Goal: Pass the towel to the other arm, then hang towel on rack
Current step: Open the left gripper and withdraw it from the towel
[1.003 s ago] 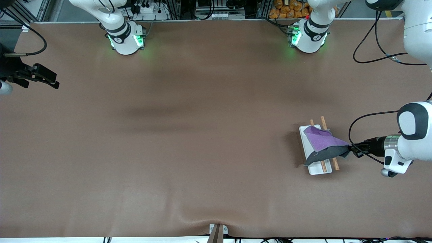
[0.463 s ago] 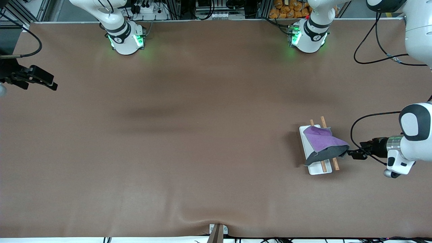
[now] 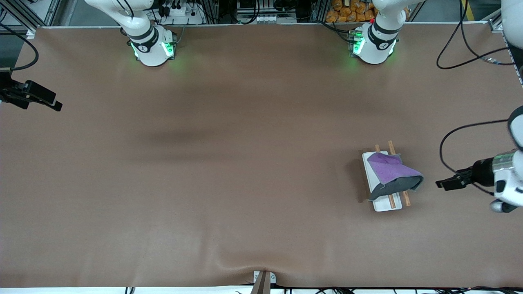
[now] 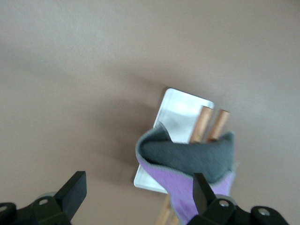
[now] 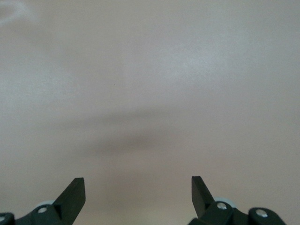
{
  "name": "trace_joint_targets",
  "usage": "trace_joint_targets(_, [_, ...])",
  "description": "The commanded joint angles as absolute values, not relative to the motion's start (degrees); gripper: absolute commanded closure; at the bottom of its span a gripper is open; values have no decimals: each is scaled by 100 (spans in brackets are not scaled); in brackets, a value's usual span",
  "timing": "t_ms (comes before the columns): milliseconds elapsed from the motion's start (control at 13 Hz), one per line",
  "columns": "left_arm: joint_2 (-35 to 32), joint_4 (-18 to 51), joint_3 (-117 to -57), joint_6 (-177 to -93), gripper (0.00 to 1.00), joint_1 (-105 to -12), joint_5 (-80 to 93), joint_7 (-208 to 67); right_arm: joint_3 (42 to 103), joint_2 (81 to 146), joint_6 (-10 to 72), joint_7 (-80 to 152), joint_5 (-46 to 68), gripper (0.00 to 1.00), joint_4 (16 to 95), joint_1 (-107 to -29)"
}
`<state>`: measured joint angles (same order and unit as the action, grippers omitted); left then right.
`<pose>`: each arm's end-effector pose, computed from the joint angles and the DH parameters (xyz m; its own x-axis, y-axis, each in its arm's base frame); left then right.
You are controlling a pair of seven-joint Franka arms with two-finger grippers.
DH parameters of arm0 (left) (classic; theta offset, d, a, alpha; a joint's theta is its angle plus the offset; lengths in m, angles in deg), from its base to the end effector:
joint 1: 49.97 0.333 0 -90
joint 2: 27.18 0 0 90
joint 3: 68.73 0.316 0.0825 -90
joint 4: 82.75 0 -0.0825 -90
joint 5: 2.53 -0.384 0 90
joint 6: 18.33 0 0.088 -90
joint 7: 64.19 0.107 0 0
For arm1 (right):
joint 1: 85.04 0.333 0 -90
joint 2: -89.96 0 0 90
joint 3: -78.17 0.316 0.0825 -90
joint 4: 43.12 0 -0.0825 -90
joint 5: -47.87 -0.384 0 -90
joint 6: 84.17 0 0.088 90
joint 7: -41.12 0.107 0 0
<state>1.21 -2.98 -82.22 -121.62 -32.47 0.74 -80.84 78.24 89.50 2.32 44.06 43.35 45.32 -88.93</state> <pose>0.6872 0.0726 0.4245 0.9180 0.3783 -0.1188 0.3925 -0.9096 0.1365 0.5454 -0.0276 0.6367 0.9932 -0.1127 -0.0298 -0.1147 -0.9904 -0.0773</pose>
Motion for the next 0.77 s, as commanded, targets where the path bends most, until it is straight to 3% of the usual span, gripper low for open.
trace_joint_targets(0, [-546, -145, -8419, -11836, 0, -3257, -50, -7913, 7878, 8960, 283, 4366, 4233, 0, 4521, -8962])
trace_joint_targets(309, [-1223, -145, -8771, -11264, 0, -3257, -42, -7930, 7878, 8969, 328, 4419, 4330, 0, 4530, -8935])
trace_joint_targets(695, [-1628, -154, -8982, -11202, 0, -3266, -286, -7913, 7887, 8969, 336, 4428, 4620, 0, 4530, -8953])
